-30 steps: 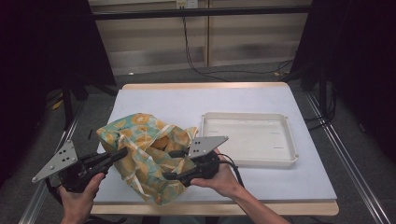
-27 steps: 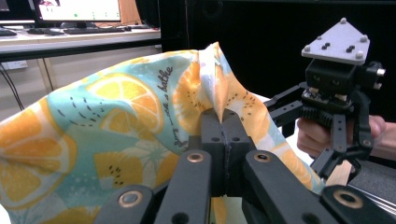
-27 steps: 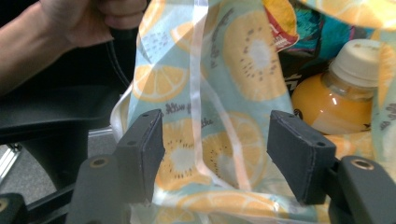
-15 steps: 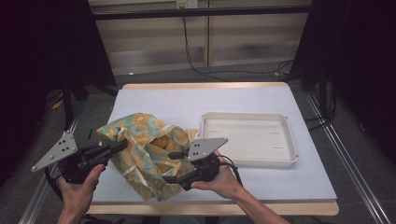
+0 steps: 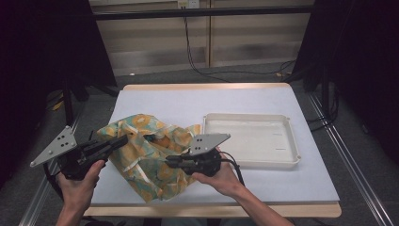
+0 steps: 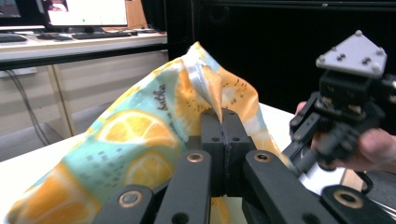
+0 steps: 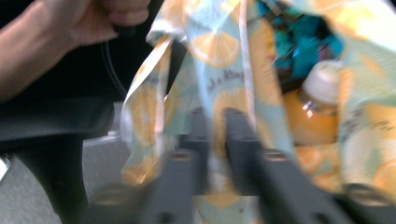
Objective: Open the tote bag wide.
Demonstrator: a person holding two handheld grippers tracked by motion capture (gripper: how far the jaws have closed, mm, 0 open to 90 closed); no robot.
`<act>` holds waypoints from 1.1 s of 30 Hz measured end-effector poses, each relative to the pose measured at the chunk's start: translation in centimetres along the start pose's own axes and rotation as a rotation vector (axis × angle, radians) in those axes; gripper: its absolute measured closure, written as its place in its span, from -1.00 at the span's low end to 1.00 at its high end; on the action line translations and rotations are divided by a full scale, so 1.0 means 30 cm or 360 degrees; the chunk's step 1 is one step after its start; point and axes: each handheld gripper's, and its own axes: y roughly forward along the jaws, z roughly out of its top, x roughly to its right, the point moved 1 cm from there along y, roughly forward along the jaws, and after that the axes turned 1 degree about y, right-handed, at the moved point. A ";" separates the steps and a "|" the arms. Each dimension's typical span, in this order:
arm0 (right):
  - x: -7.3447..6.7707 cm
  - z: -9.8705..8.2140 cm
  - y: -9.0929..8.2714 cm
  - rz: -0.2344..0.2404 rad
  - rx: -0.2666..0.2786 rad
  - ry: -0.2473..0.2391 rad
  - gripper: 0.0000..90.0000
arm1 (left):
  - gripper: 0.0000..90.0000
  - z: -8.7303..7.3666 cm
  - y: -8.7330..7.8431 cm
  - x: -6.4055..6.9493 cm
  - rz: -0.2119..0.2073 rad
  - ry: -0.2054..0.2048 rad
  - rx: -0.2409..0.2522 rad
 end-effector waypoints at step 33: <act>0.274 0.267 0.117 -0.0260 0.0236 0.0070 1.00 | 1.00 -0.055 -0.226 -0.158 0.0239 -0.0120 0.0038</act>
